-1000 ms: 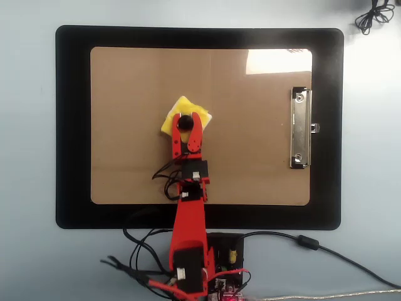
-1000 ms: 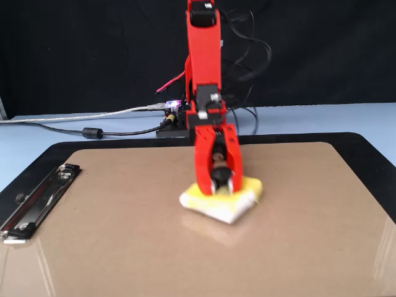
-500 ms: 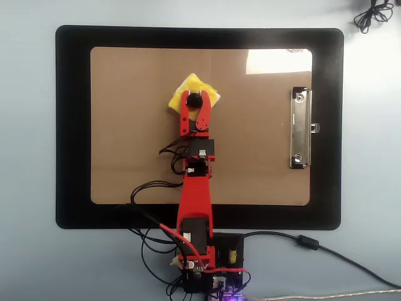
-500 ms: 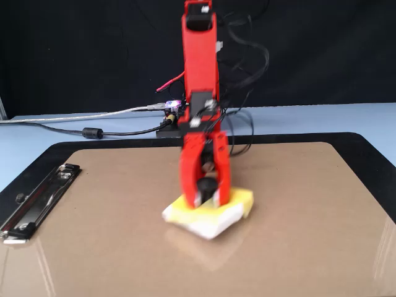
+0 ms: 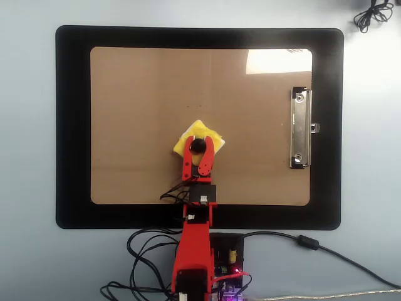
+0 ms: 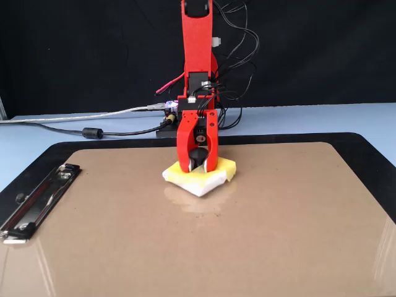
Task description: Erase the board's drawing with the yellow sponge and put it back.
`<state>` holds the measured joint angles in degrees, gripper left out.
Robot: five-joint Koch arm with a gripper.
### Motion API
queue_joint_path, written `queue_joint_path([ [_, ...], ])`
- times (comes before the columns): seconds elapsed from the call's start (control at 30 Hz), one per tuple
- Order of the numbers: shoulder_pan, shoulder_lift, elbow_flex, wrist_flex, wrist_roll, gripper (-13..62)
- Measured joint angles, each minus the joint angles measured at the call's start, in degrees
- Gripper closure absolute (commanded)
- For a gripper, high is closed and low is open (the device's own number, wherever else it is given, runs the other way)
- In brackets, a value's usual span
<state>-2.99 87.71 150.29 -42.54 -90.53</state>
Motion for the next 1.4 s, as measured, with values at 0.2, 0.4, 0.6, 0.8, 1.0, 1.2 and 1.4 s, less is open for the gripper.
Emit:
queue_joint_path([
  [0.2,0.09,-25.14,-31.29,-0.88,-0.18,57.6],
  [0.4,-2.02,-14.24,-22.41,5.54,-0.18,57.6],
  [0.6,-10.28,19.16,-24.35,53.96,-3.52,57.6],
  [0.8,-26.46,27.42,-34.19,79.37,-13.97,57.5],
  [1.0,-42.28,23.64,-31.99,69.87,-17.23,57.5],
  [1.2,-47.37,21.8,-25.05,60.21,-17.31,57.5],
  [1.4,-50.89,17.31,-21.71,52.21,-17.31,57.5],
])
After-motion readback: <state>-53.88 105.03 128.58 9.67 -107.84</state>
